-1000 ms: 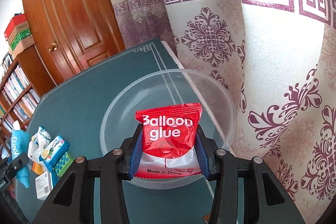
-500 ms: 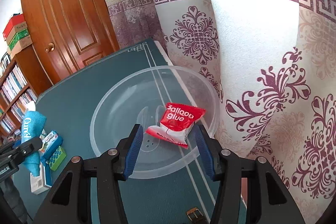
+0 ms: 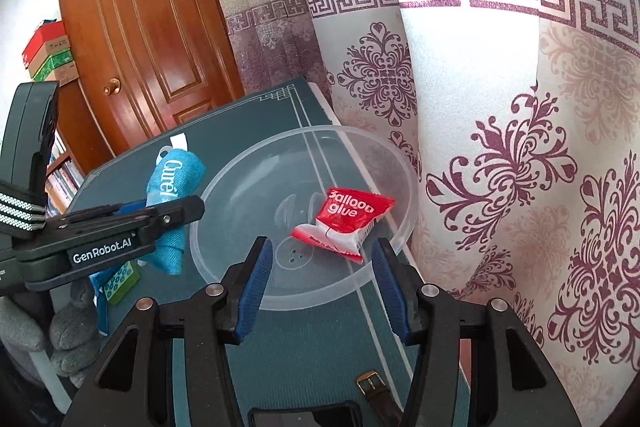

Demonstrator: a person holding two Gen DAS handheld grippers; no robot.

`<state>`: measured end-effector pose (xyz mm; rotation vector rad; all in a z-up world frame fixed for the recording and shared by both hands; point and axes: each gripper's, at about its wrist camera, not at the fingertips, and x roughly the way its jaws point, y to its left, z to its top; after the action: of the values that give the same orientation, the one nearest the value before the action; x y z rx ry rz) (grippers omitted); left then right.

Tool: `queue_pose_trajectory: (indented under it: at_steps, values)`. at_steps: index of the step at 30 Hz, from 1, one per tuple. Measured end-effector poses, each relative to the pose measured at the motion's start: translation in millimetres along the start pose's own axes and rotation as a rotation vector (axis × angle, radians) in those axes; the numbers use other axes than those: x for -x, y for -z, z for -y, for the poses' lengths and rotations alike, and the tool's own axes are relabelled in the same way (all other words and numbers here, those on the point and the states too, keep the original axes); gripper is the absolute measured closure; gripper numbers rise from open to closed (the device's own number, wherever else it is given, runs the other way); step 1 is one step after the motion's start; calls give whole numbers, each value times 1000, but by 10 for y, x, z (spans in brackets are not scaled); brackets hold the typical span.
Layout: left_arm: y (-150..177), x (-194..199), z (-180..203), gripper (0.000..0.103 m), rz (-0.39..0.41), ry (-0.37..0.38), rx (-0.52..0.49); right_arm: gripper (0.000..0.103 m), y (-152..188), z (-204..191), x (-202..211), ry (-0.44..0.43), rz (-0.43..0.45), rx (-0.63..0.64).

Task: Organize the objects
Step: 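Release the glue packet into the clear bowl while the left gripper drops the cloth bag in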

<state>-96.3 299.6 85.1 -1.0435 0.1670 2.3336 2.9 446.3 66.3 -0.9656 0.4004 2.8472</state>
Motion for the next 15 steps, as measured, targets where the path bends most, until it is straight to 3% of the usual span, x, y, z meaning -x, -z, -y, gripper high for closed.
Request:
queue_pose_trajectory:
  at_steps: [6,8,10,15]
  values:
    - [-79,-163,95,54,-7,8,-24,49,19,39,-25,-8,-5,-16]
    - [-96,-195,104,35,2,6,-26,49,16,45,-20,-9,-3,-18]
    - [-89,-174,85,23,24,-7,-20,49,17,49,-13,-10,-2,-21]
    - [-57,-130,-35,21,24,-27,14,49,36,64,-9,-16,-6,-31]
